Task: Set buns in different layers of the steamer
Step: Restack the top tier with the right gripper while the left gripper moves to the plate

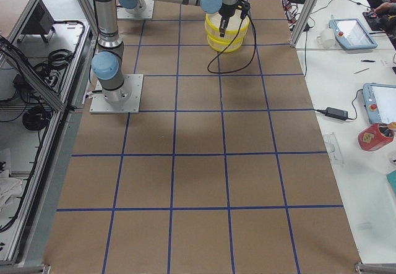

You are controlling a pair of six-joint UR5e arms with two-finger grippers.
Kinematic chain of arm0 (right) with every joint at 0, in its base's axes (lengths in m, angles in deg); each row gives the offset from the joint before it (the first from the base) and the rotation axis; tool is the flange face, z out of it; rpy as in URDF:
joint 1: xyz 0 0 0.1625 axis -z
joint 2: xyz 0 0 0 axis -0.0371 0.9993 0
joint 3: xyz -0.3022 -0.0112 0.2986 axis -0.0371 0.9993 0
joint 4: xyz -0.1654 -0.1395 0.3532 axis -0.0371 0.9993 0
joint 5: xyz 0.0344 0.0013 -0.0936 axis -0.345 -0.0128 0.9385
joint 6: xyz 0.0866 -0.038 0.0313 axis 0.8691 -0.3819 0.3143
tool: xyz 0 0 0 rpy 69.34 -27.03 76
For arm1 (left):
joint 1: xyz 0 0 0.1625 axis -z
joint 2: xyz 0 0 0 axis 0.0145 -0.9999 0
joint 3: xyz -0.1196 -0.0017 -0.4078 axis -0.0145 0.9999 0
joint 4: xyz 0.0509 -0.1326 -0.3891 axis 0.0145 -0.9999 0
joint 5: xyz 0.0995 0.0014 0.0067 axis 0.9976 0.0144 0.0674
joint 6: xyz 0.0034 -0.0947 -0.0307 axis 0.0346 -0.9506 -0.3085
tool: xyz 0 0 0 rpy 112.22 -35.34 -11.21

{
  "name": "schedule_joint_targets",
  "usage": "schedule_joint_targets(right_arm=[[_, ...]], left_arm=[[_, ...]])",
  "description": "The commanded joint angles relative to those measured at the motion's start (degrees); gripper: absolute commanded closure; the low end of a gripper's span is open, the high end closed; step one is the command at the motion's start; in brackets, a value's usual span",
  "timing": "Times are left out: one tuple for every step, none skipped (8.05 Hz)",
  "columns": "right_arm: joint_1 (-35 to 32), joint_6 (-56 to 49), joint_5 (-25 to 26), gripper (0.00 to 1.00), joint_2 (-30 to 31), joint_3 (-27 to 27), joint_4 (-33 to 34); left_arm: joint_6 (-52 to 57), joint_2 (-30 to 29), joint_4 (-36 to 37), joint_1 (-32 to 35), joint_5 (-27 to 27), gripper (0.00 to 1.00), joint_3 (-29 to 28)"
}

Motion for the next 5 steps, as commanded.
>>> schedule_joint_targets(right_arm=[[-10.4,10.2,0.2,0.96,-9.7,2.4,8.9],[-12.9,12.6,0.6,0.96,-13.6,5.1,9.2],[-13.8,13.0,0.9,0.96,-15.4,6.1,9.4],[-13.9,12.7,0.8,0.96,-15.8,6.0,10.3],[-13.9,11.8,1.0,0.96,-15.9,5.5,10.4]], left_arm=[[9.9,0.4,-2.0,-7.7,0.6,0.00,0.3],[11.3,0.3,-2.5,-10.6,0.6,0.00,0.3],[10.5,0.1,-3.6,-12.6,0.8,0.00,0.5],[10.2,0.1,-3.6,-14.7,0.7,0.00,1.6],[9.6,-0.5,-2.9,-17.0,0.5,0.00,3.0]])
